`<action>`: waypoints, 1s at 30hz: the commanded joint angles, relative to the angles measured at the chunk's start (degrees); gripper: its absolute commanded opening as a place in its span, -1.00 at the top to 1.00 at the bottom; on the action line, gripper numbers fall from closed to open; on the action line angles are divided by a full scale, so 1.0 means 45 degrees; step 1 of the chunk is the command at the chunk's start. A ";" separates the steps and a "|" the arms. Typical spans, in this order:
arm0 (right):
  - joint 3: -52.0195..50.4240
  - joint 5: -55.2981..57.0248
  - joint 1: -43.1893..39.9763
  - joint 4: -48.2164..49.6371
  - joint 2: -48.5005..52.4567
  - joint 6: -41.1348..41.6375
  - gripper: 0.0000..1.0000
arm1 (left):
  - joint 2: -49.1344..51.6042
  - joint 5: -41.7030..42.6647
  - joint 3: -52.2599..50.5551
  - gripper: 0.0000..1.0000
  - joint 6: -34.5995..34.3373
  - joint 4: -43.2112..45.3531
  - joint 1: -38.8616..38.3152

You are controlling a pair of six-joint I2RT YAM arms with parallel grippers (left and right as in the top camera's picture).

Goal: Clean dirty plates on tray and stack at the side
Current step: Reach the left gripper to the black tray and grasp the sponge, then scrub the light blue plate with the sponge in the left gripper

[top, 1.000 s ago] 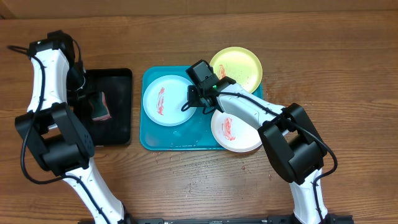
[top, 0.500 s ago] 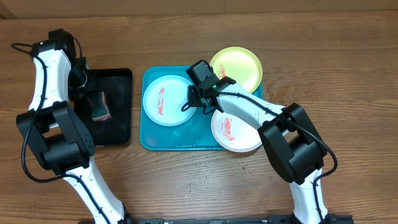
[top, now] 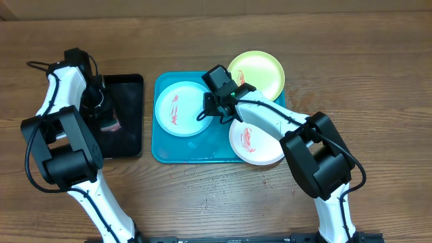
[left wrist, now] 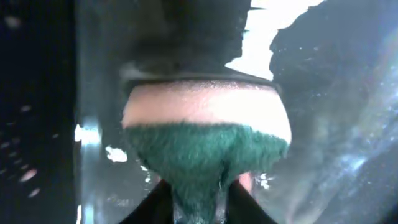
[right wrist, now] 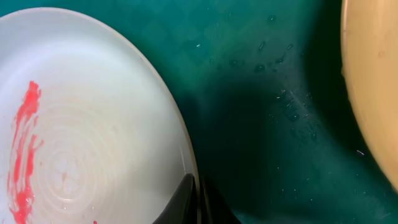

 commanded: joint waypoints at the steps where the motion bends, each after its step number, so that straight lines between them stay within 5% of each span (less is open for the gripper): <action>1: -0.0010 0.0233 0.0010 0.0087 0.0063 0.0053 0.91 | 0.0112 0.0044 -0.0398 0.92 0.0126 0.0010 -0.0121; 10: -0.0010 0.0233 0.0010 0.0087 0.0063 0.0053 0.91 | 0.0102 0.0126 0.0330 0.92 -0.0034 -0.0636 -0.0121; 18: -0.0010 0.0053 0.0000 0.0068 0.0063 0.0053 0.93 | 0.0078 0.1112 0.3954 0.92 0.0097 -0.3283 -0.0544; 23: -0.0005 -0.0340 -0.0005 -0.0015 0.0063 0.0058 0.93 | 0.0078 0.1768 0.5299 0.92 0.0180 -0.3735 -0.1705; 30: -0.0005 -0.1753 -0.0427 -0.0413 0.0063 0.0068 0.93 | 0.0117 0.2647 0.4182 0.91 -0.0117 -0.2749 -0.4031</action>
